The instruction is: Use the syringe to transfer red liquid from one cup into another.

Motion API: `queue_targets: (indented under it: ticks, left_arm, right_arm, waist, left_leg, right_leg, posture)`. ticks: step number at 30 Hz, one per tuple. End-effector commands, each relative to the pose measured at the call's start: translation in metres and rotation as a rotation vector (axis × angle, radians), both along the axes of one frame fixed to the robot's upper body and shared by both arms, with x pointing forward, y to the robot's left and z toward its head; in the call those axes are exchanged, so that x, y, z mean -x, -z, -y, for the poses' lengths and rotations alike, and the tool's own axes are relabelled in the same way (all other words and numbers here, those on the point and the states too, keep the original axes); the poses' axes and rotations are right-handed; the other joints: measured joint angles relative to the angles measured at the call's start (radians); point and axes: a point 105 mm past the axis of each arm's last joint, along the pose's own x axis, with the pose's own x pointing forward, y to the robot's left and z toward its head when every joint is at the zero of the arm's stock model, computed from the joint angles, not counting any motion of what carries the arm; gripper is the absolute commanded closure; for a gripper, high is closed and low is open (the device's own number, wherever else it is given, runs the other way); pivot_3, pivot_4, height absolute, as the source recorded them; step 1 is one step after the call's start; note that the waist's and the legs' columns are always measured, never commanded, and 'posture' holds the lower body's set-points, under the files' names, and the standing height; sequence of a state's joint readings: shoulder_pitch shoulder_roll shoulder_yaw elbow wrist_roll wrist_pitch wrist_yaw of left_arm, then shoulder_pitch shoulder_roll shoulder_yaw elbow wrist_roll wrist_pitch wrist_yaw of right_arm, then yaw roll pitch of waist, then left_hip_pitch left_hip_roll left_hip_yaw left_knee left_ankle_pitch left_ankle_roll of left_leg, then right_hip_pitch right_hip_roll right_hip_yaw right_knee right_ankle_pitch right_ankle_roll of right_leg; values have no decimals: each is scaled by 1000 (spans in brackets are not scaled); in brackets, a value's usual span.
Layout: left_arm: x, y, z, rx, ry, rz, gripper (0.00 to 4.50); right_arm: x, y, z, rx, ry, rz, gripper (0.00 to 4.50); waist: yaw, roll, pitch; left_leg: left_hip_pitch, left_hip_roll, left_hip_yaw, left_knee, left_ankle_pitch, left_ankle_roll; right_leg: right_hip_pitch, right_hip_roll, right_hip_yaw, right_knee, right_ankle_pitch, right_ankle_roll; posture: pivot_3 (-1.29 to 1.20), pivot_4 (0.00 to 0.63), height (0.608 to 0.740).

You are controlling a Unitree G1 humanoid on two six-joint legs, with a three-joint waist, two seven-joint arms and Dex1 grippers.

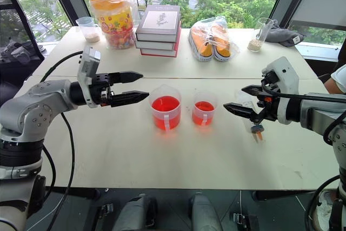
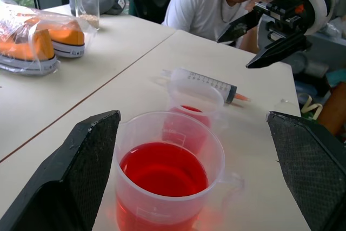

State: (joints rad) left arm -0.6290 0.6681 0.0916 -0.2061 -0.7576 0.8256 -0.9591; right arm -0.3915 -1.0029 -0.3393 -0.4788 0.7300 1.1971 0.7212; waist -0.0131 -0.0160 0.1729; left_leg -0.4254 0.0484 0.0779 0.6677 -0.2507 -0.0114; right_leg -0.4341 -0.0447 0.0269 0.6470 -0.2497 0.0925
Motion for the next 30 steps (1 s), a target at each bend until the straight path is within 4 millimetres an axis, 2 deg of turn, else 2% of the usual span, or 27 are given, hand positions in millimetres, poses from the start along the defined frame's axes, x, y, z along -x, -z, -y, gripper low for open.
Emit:
queue_targets:
  ticks: [1,6,20,24,27,30]
  left_arm:
    - [2,-11,0,19,6,42,0]
    - [1,-17,2,54,18,50,0]
    - [-6,-14,5,59,32,67,0]
    - [-6,-13,8,57,43,73,0]
    - [-6,-14,9,62,47,78,0]
    - [-6,-12,12,63,57,81,0]
  right_arm:
    - [2,-10,1,18,3,52,59]
    - [1,-12,5,23,21,57,59]
    - [-6,-11,17,47,89,5,59]
    - [-16,-11,27,35,153,-41,59]
    - [-28,-6,42,30,264,-149,59]
    - [-48,-1,54,40,356,-236,59]
  waist:
    - [0,0,0]
    - [0,0,0]
    - [-1,0,0]
    - [-2,0,0]
    - [-2,0,0]
    - [-4,0,0]
  left_leg:
    - [0,0,0,0,0,0]
    - [0,0,0,0,0,0]
    - [0,0,0,0,0,0]
    - [0,0,0,0,0,0]
    - [0,0,1,0,0,0]
    - [0,0,1,1,0,0]
  right_leg:
    - [0,0,0,0,0,0]
    - [0,0,0,0,0,0]
    - [0,0,0,0,0,0]
    - [0,0,0,0,0,0]
    - [0,0,0,0,-1,-2]
    - [0,0,1,0,-1,-3]
  posture:
    - [0,150,740]
    - [0,150,740]
    - [0,150,740]
    - [0,150,740]
    - [0,150,740]
    - [0,150,740]
